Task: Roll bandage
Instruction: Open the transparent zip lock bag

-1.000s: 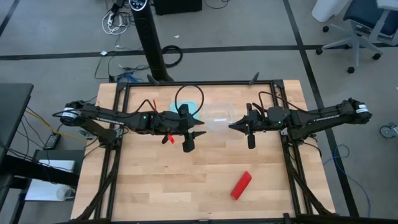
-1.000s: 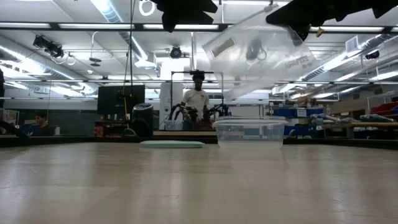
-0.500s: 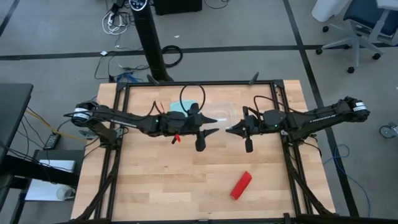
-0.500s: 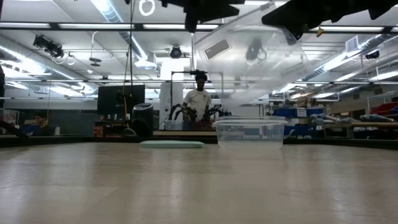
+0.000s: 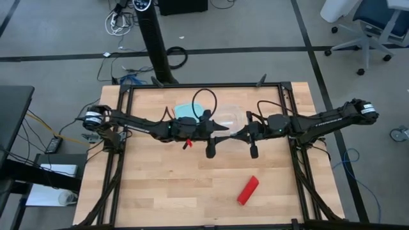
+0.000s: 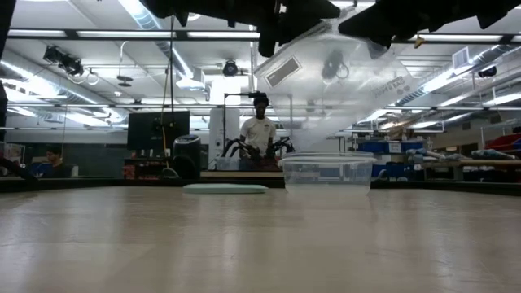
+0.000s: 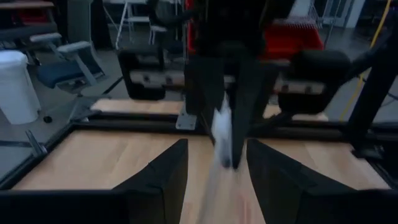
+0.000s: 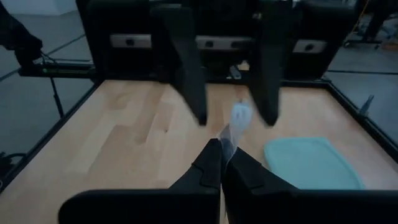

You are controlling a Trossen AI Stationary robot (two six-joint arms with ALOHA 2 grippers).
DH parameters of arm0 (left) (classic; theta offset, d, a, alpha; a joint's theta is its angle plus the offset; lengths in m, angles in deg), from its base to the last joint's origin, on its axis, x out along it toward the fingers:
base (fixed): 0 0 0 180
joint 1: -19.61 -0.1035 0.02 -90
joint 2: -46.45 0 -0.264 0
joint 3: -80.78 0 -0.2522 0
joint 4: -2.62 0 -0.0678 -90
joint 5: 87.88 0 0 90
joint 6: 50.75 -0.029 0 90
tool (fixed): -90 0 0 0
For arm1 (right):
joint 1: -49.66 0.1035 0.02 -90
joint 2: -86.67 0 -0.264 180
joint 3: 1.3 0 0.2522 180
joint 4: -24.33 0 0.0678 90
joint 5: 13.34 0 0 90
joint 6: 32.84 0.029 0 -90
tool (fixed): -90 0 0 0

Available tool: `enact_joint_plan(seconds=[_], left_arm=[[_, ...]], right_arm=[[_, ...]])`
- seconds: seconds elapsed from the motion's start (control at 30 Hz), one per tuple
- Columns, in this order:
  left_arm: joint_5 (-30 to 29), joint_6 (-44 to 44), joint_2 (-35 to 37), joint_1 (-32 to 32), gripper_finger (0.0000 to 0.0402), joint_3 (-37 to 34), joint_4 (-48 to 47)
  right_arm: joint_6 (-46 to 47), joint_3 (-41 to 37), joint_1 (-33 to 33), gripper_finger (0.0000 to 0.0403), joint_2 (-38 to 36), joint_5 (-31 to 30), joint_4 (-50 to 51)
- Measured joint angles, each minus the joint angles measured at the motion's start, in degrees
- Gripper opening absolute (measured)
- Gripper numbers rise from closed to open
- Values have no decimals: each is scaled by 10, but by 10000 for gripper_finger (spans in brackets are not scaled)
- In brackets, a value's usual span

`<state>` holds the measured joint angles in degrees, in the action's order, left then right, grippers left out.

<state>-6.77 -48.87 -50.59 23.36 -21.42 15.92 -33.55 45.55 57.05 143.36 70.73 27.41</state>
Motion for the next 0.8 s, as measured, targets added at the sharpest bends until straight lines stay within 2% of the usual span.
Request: enact_joint_plan(seconds=[0.5, 0.63, 0.8], left_arm=[[2, 1, -3, 0, 160, 0, 15], [2, 1, -3, 0, 127, 0, 19], [20, 1, -6, 0, 55, 0, 19]], right_arm=[[-10, 0, -4, 0, 24, 1, -29], [-10, 0, -5, 0, 24, 1, -30], [-14, 0, -5, 0, 24, 1, -31]])
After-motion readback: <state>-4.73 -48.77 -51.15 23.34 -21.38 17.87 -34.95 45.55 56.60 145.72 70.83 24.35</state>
